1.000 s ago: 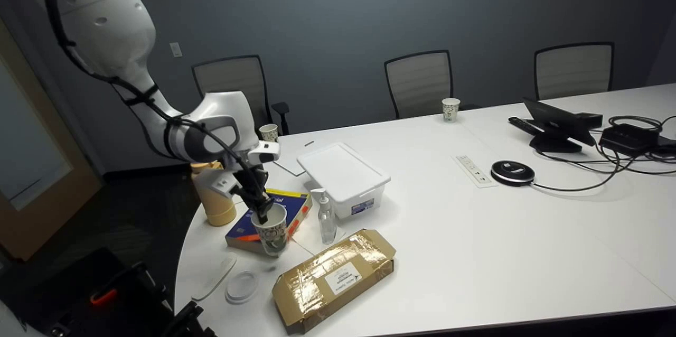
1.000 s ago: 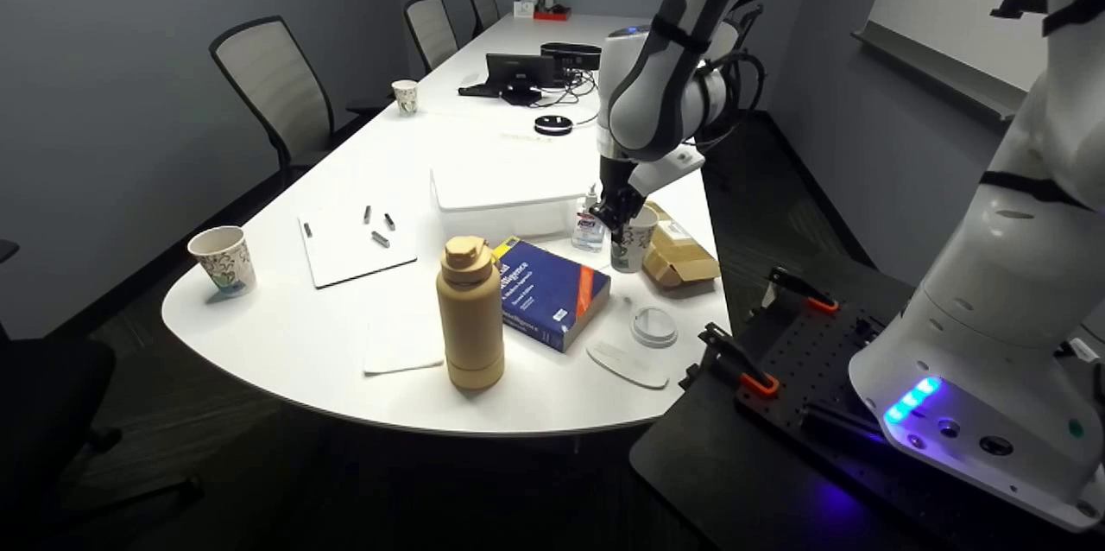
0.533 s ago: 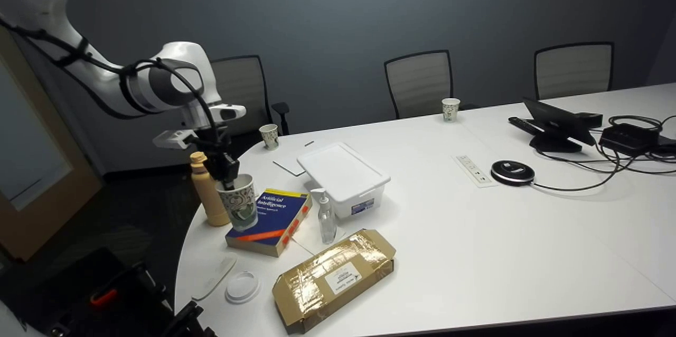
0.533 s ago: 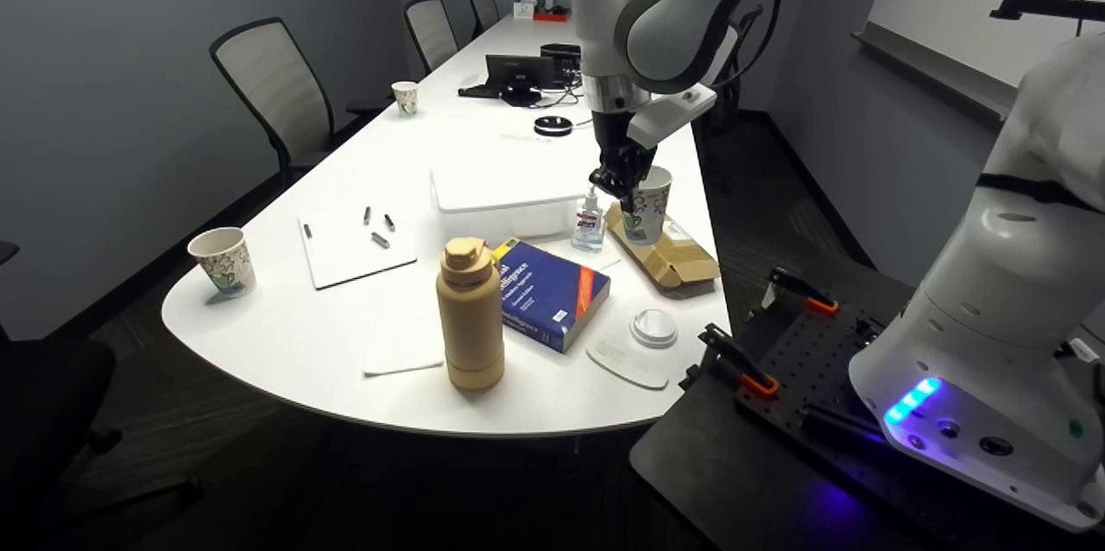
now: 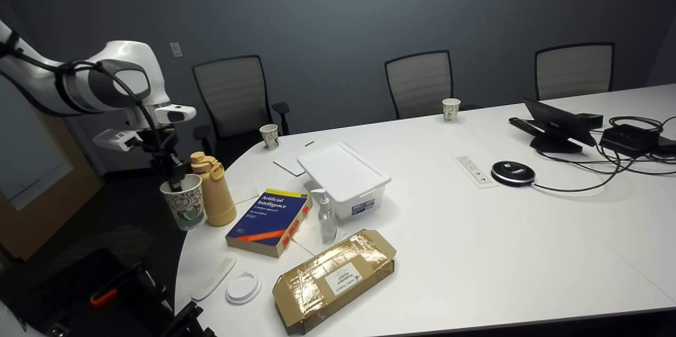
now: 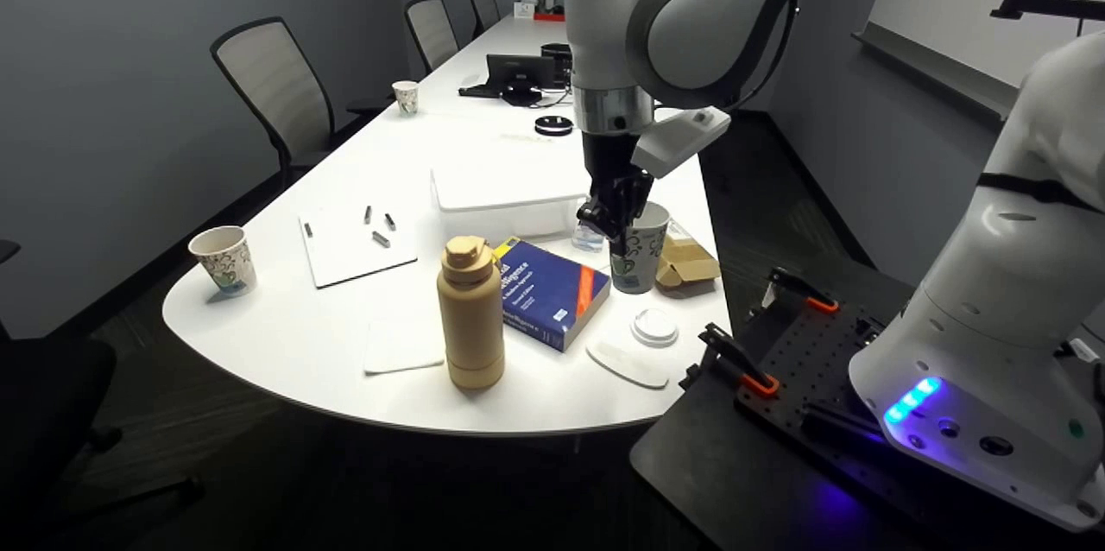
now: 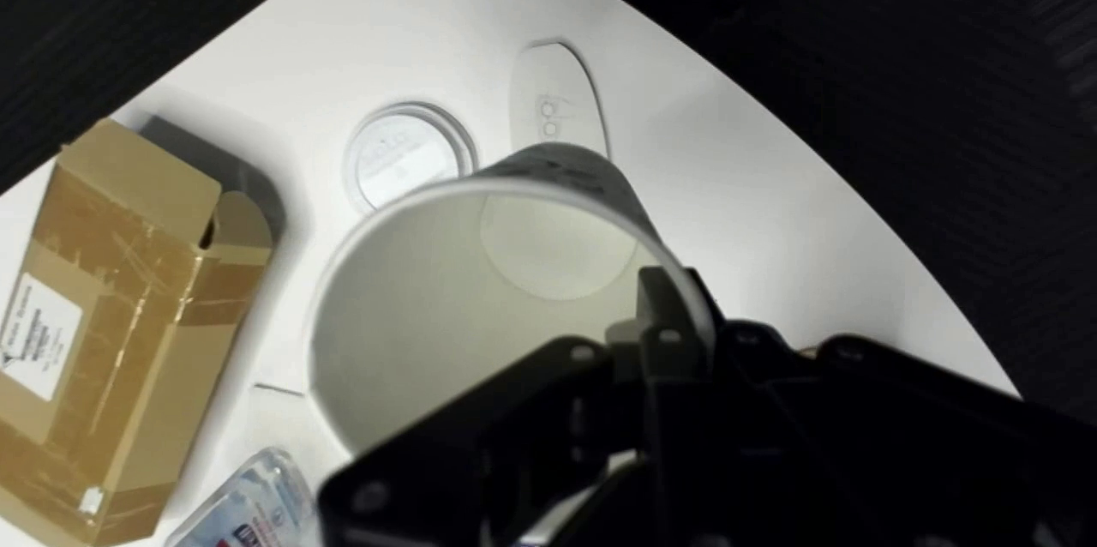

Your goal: Move the closest cup to the left

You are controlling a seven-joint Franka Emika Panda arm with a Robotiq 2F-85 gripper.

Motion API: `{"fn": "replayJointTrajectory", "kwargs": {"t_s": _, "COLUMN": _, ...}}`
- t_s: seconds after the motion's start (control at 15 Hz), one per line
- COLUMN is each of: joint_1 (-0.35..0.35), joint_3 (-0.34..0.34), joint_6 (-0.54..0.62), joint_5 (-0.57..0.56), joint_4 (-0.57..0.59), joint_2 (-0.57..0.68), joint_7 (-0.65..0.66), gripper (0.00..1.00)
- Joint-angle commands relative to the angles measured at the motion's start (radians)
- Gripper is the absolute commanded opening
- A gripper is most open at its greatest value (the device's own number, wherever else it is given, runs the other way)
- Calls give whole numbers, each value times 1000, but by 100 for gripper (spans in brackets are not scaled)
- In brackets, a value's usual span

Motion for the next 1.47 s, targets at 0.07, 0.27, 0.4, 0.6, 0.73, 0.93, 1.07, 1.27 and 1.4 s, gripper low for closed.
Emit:
{"fn": "replayJointTrajectory", "kwargs": {"t_s": 0.07, "joint_1": -4, "joint_3": 58, "joint_6": 191, "joint_5": 70, "joint_4": -73, "joint_2": 33, "joint_7": -60, "gripper": 1}}
{"fn": "replayJointTrajectory", "kwargs": {"t_s": 0.27, "joint_1": 0, "joint_3": 78, "joint_6": 331, "joint_5": 63, "joint_4": -95, "joint_2": 102, "joint_7": -79, "gripper": 1}}
{"fn": "replayJointTrajectory", "kwargs": {"t_s": 0.4, "joint_1": 3, "joint_3": 84, "joint_6": 409, "joint_5": 37, "joint_4": -101, "joint_2": 161, "joint_7": -88, "gripper": 1}}
{"fn": "replayJointTrajectory", "kwargs": {"t_s": 0.6, "joint_1": 16, "joint_3": 86, "joint_6": 491, "joint_5": -7, "joint_4": -96, "joint_2": 245, "joint_7": -104, "gripper": 1}}
{"fn": "replayJointTrajectory", "kwargs": {"t_s": 0.73, "joint_1": 35, "joint_3": 61, "joint_6": 529, "joint_5": -74, "joint_4": -89, "joint_2": 293, "joint_7": -91, "gripper": 1}}
{"fn": "replayJointTrajectory", "kwargs": {"t_s": 0.93, "joint_1": 75, "joint_3": 12, "joint_6": 567, "joint_5": -162, "joint_4": -63, "joint_2": 361, "joint_7": -81, "gripper": 1}}
{"fn": "replayJointTrajectory", "kwargs": {"t_s": 1.07, "joint_1": 110, "joint_3": -27, "joint_6": 584, "joint_5": -204, "joint_4": -40, "joint_2": 401, "joint_7": -77, "gripper": 1}}
{"fn": "replayJointTrajectory", "kwargs": {"t_s": 1.27, "joint_1": 164, "joint_3": -92, "joint_6": 609, "joint_5": -245, "joint_4": 4, "joint_2": 466, "joint_7": -73, "gripper": 1}}
{"fn": "replayJointTrajectory", "kwargs": {"t_s": 1.4, "joint_1": 196, "joint_3": -121, "joint_6": 627, "joint_5": -254, "joint_4": 30, "joint_2": 506, "joint_7": -74, "gripper": 1}}
